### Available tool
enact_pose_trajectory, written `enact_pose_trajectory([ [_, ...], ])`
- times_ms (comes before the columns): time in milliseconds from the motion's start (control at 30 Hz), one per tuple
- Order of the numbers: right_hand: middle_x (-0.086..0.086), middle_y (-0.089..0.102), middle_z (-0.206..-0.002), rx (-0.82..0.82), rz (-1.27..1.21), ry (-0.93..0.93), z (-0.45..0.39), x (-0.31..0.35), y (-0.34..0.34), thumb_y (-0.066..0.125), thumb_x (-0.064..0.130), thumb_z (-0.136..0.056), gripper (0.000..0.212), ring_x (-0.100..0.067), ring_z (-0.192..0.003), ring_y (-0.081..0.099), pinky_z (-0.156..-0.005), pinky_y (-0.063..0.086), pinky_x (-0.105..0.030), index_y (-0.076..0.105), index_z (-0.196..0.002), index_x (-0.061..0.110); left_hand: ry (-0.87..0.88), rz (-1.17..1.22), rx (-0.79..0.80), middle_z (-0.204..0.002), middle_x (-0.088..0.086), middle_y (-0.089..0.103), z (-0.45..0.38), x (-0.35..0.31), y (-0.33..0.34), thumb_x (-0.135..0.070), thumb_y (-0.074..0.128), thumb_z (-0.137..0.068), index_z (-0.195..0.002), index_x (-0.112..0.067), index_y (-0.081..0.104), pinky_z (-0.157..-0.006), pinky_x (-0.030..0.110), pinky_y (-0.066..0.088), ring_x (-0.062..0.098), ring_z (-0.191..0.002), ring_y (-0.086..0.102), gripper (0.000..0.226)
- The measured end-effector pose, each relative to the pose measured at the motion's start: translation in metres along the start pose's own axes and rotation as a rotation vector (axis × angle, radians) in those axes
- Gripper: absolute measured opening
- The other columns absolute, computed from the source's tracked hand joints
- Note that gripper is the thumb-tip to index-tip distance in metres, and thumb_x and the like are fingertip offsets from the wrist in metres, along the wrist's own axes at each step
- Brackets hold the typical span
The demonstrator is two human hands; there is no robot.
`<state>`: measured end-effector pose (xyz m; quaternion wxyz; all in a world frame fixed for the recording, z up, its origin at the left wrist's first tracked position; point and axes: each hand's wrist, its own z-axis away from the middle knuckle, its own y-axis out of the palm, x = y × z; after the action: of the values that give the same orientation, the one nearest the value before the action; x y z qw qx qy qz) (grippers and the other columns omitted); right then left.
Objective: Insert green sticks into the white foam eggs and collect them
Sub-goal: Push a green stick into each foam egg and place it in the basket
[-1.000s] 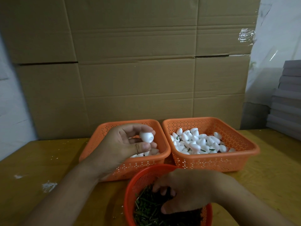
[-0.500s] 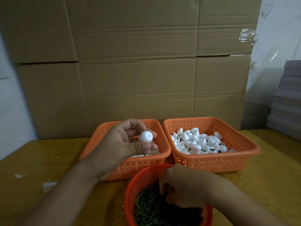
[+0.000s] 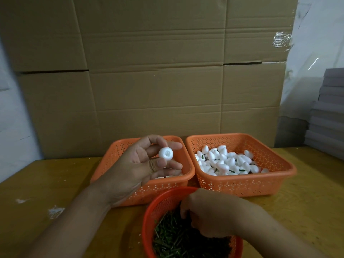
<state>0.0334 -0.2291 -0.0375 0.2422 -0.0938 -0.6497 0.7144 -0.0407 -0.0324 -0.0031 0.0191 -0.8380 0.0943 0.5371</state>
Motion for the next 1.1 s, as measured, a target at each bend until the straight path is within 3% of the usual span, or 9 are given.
enact_pose_trajectory([
  [100,0.007,0.062,-0.112,0.020,0.022,-0.031,0.000,0.002,0.001,0.058,0.016,-0.092,0.034,-0.008,-0.089,0.052,-0.074,0.049,-0.024,0.063,-0.122,0.032,-0.012,-0.008,0.009,-0.133,0.012,0.064,0.000,0.000,-0.001,-0.027,0.080,-0.081,-0.102,-0.024,0.066,-0.086,0.036,0.058,0.030,-0.102,0.072,0.026],
  [200,0.008,0.064,-0.113,0.017,0.034,-0.048,0.000,0.004,0.001,0.060,0.023,-0.092,0.028,-0.012,-0.099,0.058,-0.067,0.039,-0.019,0.065,-0.118,0.031,-0.023,-0.050,-0.001,-0.134,0.012,0.064,0.000,0.000,-0.002,-0.033,0.079,-0.082,-0.104,-0.024,0.066,-0.084,0.037,0.057,0.030,-0.105,0.070,0.028],
  [400,0.009,0.071,-0.102,-0.023,-0.055,-0.045,-0.001,0.003,-0.001,0.063,0.024,-0.093,0.015,-0.009,-0.094,0.063,-0.083,0.053,-0.030,0.073,-0.104,0.025,-0.042,-0.105,-0.088,-0.110,0.005,0.070,-0.001,0.001,0.000,-0.052,0.082,-0.077,-0.106,-0.021,0.070,-0.077,0.034,0.058,0.023,-0.093,0.070,0.044],
  [533,0.010,0.071,-0.097,-0.133,-0.168,-0.082,0.000,0.002,-0.007,0.062,0.027,-0.094,0.012,-0.001,-0.088,0.061,-0.072,0.044,-0.009,0.072,-0.100,0.023,-0.050,-0.129,-0.103,-0.099,0.004,0.069,-0.001,0.002,-0.002,-0.052,0.080,-0.079,-0.105,-0.021,0.072,-0.075,0.034,0.057,0.019,-0.086,0.068,0.042],
  [600,0.010,0.071,-0.093,-0.178,-0.248,-0.116,0.002,0.003,-0.010,0.061,0.022,-0.095,0.012,0.000,-0.084,0.061,-0.071,0.044,-0.008,0.071,-0.099,0.021,-0.065,-0.133,-0.107,-0.097,0.003,0.069,-0.001,0.003,-0.002,-0.049,0.080,-0.080,-0.106,-0.021,0.072,-0.075,0.033,0.056,0.018,-0.086,0.067,0.039],
  [733,0.003,0.073,-0.082,-0.149,-0.448,-0.094,0.004,0.002,-0.015,0.056,0.013,-0.098,0.013,0.000,-0.067,0.064,-0.064,0.052,-0.015,0.069,-0.101,0.012,-0.091,-0.142,-0.122,-0.094,0.003,0.069,-0.001,0.006,-0.003,-0.040,0.081,-0.082,-0.106,-0.021,0.073,-0.076,0.031,0.056,0.019,-0.086,0.067,0.031],
  [933,-0.009,0.072,-0.091,-0.098,-1.014,-0.163,0.015,-0.003,-0.033,0.058,-0.003,-0.096,0.010,-0.016,-0.080,0.070,-0.072,0.059,-0.025,0.063,-0.096,0.006,-0.082,-0.138,-0.119,-0.101,0.004,0.069,0.000,0.006,-0.004,-0.041,0.091,-0.067,-0.102,-0.020,0.073,-0.079,0.031,0.057,0.020,-0.086,0.070,0.045],
  [1100,-0.016,0.071,-0.085,-0.227,-1.512,-0.229,0.020,-0.003,-0.043,0.063,0.012,-0.090,0.005,-0.020,-0.071,0.071,-0.062,0.058,-0.022,0.064,-0.090,0.008,-0.080,-0.128,-0.113,-0.102,0.005,0.070,0.000,0.006,-0.004,-0.042,0.092,-0.066,-0.101,-0.020,0.073,-0.079,0.030,0.057,0.021,-0.089,0.072,0.046],
])
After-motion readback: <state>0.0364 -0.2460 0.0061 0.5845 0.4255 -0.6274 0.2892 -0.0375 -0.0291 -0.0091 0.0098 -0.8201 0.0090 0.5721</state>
